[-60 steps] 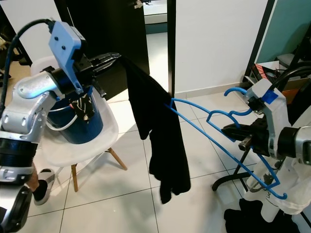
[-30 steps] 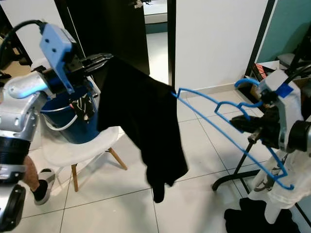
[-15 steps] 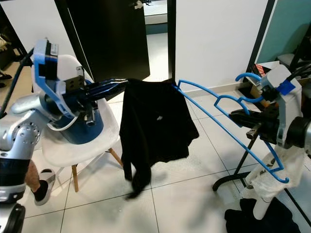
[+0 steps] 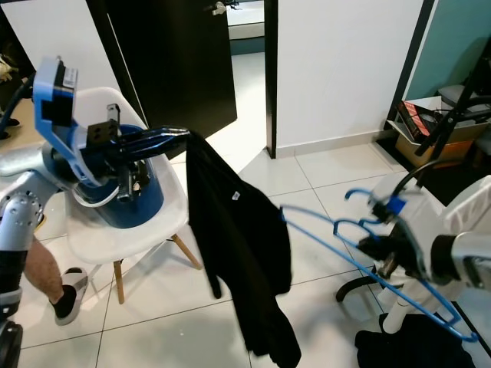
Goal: Hang hanger
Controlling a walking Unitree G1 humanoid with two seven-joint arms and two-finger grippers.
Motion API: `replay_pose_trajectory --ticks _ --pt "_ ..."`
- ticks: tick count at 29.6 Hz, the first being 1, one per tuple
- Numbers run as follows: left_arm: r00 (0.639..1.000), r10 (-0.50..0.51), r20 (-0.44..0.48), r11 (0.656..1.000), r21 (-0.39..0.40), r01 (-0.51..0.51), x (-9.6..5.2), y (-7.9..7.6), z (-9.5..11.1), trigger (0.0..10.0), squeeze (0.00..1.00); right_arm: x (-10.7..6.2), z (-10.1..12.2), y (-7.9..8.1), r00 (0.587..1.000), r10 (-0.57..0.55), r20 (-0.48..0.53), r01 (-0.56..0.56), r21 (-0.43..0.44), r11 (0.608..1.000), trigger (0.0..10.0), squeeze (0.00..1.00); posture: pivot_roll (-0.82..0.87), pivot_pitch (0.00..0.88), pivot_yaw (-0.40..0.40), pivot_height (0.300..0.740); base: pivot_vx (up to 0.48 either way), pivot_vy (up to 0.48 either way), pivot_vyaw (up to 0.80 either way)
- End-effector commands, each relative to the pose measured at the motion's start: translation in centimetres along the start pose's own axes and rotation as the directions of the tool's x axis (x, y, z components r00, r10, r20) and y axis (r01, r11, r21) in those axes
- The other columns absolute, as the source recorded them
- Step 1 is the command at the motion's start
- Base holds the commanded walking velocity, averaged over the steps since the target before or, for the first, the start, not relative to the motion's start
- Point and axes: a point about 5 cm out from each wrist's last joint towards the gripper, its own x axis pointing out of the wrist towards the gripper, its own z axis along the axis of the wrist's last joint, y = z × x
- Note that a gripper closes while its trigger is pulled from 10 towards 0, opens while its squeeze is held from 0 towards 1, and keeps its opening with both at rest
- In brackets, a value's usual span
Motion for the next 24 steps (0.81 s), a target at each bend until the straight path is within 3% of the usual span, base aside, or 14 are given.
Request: replay_pose_trajectory --ticks 1,9,12,19,24 --pt "0.999 -0.004 0.033 1.000 0.011 0.003 0.3 0.0 0.8 10.0 0.00 0.2 -0.1 -0.5 0.998 -0.051 -0.020 0.051 -0.026 0.998 10.0 0.00 -0.13 0.000 0.063 0.740 0.000 0.000 0.00" --pt "0.996 -0.030 0.084 0.999 -0.010 0.031 1.6 -0.6 1.1 10.0 0.00 1.8 1.6 -0.9 0.992 -0.107 0.067 0.112 -0.086 0.990 10.0 0.00 -0.13 0.000 0.062 0.740 0.000 0.000 0.00" --pt "0.992 -0.064 0.111 0.997 -0.029 0.067 2.2 -1.4 1.3 10.0 0.00 3.6 2.4 -0.7 0.986 -0.128 0.105 0.131 -0.030 0.991 10.0 0.00 -0.13 0.000 0.061 0.740 0.000 0.000 0.00" --pt "0.990 -0.080 0.115 0.996 -0.041 0.085 2.4 -2.0 1.2 10.0 0.00 5.7 3.1 0.1 0.986 -0.101 0.132 0.100 0.015 0.995 10.0 0.00 -0.12 0.000 0.056 0.740 0.000 0.000 0.00" --pt "0.992 -0.080 0.099 0.995 -0.051 0.085 2.4 -2.6 0.8 10.0 0.00 8.0 4.4 0.0 0.973 -0.140 0.184 0.103 0.198 0.975 10.0 0.00 -0.11 0.000 0.050 0.740 0.000 0.000 0.00"
